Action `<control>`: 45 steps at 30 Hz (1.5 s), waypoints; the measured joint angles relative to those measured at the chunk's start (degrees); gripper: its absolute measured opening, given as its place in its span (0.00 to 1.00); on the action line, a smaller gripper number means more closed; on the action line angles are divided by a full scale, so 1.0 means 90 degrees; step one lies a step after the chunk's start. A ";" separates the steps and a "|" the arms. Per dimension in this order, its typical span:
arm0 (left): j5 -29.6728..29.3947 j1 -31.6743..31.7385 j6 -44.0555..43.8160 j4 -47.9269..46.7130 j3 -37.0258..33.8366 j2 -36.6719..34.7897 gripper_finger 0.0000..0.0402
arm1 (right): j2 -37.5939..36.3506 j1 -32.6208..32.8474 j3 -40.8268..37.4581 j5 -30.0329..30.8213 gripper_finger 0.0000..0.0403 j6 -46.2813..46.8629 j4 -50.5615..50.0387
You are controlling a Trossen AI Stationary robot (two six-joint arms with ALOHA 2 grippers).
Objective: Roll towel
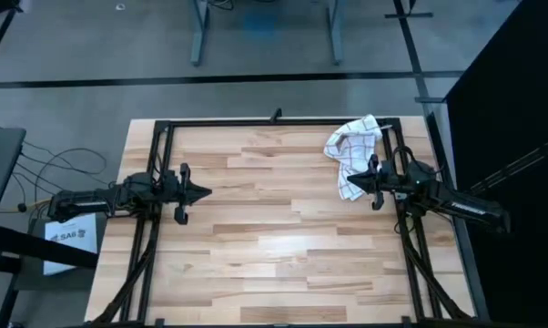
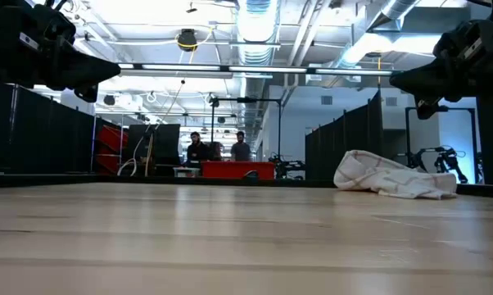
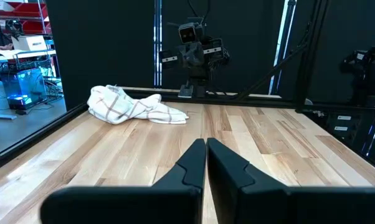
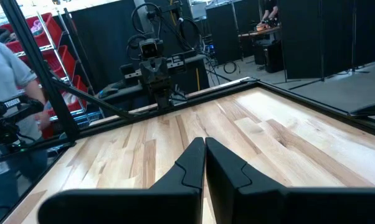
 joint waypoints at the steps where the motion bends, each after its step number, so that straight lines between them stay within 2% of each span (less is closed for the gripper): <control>1: 0.0002 0.0002 0.0000 0.0000 -0.0002 -0.0002 0.00 | 0.0000 0.0002 0.0002 0.0000 0.00 0.0000 0.0000; 38: 0.0002 0.0002 -0.0059 0.0013 -0.0002 -0.0002 0.00 | -0.0001 0.0002 0.0001 0.0000 0.00 0.0000 0.0000; 42: 0.0008 0.0000 0.0163 0.0257 0.0000 0.0002 0.00 | 0.0000 0.0002 0.0000 0.0000 0.00 0.0001 0.0000; 45: -0.0272 0.0000 0.0161 0.0353 0.0057 0.0021 0.00 | -0.0002 0.0002 0.0000 0.0000 0.00 0.0000 0.0000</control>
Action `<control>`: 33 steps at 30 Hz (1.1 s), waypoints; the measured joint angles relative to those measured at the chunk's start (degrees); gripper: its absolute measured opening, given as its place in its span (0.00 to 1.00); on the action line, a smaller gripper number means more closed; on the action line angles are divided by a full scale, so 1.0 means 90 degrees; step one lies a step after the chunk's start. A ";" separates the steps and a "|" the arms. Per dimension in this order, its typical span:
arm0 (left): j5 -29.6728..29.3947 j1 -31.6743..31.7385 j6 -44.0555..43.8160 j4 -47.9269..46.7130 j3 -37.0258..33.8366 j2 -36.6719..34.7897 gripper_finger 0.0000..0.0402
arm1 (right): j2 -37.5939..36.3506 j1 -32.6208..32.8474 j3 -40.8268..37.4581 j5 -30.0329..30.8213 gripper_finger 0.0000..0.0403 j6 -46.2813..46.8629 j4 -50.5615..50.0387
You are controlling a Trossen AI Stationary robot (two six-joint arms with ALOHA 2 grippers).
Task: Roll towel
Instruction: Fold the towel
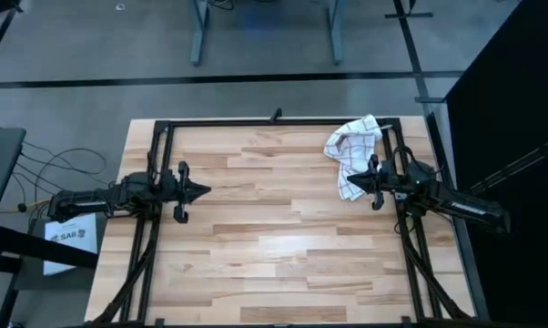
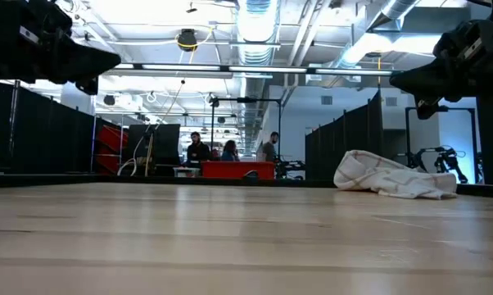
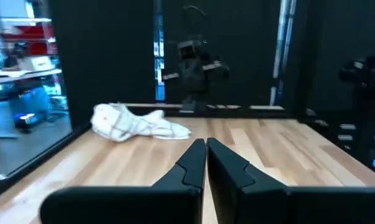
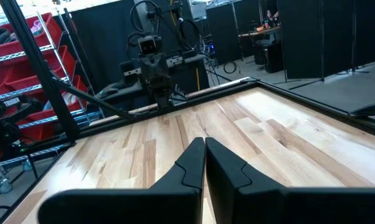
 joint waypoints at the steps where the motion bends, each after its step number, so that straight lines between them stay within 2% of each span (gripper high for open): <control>1: -0.0231 0.0000 -0.0122 -0.0022 0.0060 0.0083 0.00 | 0.0000 0.0000 0.0002 0.0000 0.00 0.0000 0.0000; 5: -0.0949 0.0003 -0.0236 0.0419 0.0779 0.0907 0.04 | 0.0000 -0.0002 0.0002 0.0000 0.00 0.0001 0.0000; 9: -0.1177 0.0116 0.0129 0.0400 0.1824 0.2710 0.12 | 0.0002 -0.0001 0.0002 -0.0001 0.00 -0.0001 0.0001; 13: -0.1181 0.0467 0.0118 0.0446 0.3076 0.4802 0.21 | -0.0001 0.0000 0.0000 -0.0002 0.00 -0.0002 0.0002; 20: -0.0586 0.0842 0.0282 0.0346 0.5510 0.7944 0.33 | -0.0001 0.0000 0.0001 -0.0002 0.00 0.0001 0.0002; 28: -0.0564 0.0940 0.0072 -0.0800 0.8411 1.0663 0.35 | -0.0001 -0.0002 0.0001 0.0000 0.00 0.0001 0.0004; 33: -0.0542 0.0937 0.0410 -0.1559 1.0215 1.2112 0.35 | 0.0001 0.0013 -0.0002 -0.0001 0.00 0.0092 0.0030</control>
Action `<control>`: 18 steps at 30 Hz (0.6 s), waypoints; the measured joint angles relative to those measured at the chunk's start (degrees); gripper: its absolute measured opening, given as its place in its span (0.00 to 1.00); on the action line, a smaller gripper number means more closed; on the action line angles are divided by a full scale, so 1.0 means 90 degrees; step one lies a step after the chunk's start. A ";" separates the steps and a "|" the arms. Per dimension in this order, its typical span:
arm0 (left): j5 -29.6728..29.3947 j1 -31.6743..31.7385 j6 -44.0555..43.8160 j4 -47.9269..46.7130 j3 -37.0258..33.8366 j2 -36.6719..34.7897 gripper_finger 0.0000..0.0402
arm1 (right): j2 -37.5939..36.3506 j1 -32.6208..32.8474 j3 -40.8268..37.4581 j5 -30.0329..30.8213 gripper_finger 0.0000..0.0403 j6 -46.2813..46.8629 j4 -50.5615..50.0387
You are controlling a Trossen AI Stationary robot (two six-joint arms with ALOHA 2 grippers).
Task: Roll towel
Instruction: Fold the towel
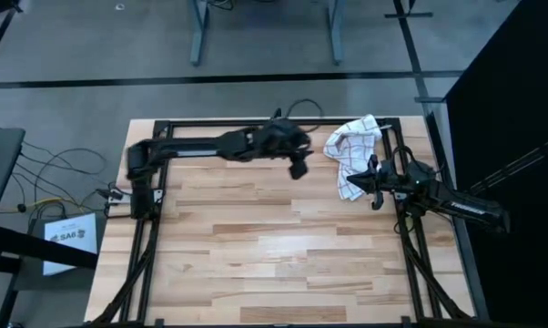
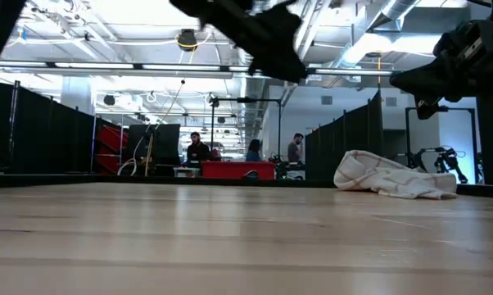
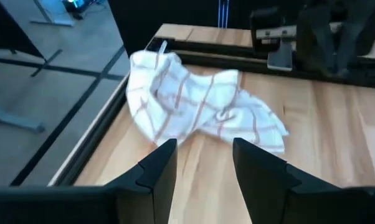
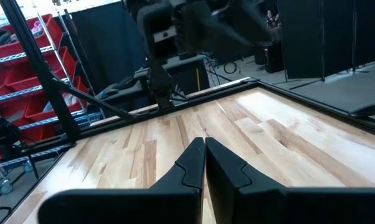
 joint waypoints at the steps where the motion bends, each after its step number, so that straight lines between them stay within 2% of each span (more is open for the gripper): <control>1: -0.0001 0.0002 0.0019 -0.0082 0.0301 0.0233 0.35 | 0.0000 0.0003 -0.0003 0.0000 0.00 0.0133 0.0020; 8: -0.0017 0.0122 -0.0210 -0.0378 0.1806 0.1704 0.35 | -0.0002 -0.0057 -0.0003 -0.0002 0.00 0.1151 0.0140; 18: -0.0183 0.0310 -0.0510 0.0136 0.2748 0.3040 0.35 | 0.0001 -0.0042 -0.0001 0.0003 0.00 0.1264 -0.0006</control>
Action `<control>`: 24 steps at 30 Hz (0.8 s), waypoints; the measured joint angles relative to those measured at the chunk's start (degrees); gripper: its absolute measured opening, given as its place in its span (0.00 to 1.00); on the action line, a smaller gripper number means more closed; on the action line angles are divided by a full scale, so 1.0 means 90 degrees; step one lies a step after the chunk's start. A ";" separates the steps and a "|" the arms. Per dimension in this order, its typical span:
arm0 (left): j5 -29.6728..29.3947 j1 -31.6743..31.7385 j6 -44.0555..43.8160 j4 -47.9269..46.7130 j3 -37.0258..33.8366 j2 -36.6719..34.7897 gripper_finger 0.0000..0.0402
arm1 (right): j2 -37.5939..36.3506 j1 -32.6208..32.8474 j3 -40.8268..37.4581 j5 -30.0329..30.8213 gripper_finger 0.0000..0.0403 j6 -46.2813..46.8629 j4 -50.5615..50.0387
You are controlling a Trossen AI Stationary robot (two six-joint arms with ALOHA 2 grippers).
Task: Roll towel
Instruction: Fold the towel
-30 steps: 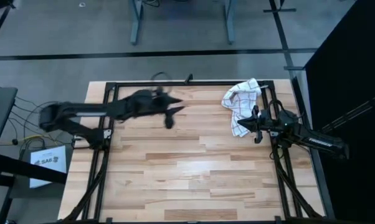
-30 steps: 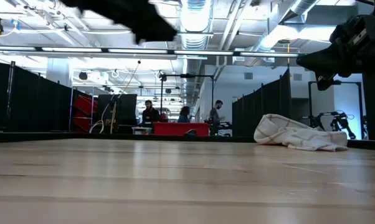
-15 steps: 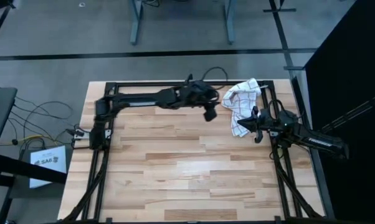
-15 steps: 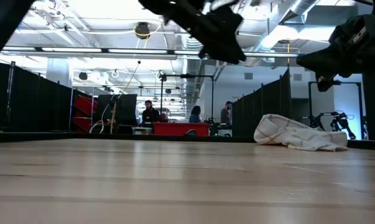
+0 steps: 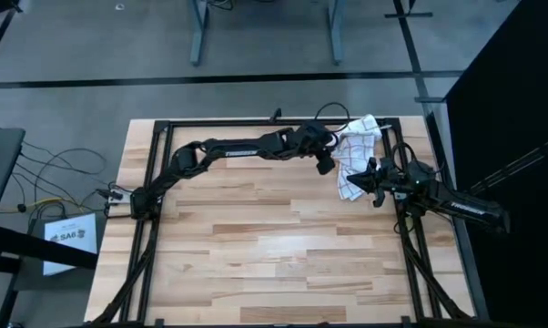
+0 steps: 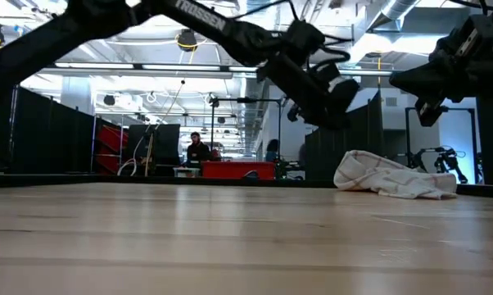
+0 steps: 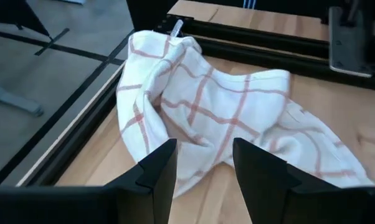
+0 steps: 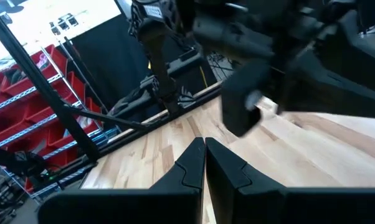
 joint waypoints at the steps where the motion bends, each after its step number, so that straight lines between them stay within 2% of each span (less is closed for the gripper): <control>1: -0.0008 0.0022 -0.0069 0.0068 0.0053 0.0084 0.35 | 0.0000 0.0000 0.0000 0.0000 0.00 0.0049 -0.0003; 5: -0.0038 0.0118 -0.0233 0.0138 0.0201 0.0329 0.35 | 0.0000 0.0000 0.0002 0.0002 0.00 0.0249 -0.0017; 14: -0.0176 0.0418 -0.0309 0.0212 0.0224 0.0349 0.35 | -0.0001 0.0000 0.0002 0.0002 0.00 0.0324 -0.0028; 19: 0.0429 0.0471 -0.0592 0.0480 0.0235 0.0676 0.35 | 0.0001 0.0000 0.0005 0.0002 0.00 0.0372 -0.0039; 24: 0.0452 0.0404 -0.0430 0.0582 0.0335 0.0751 0.35 | 0.0005 0.0000 0.0005 0.0005 0.00 0.0372 -0.0044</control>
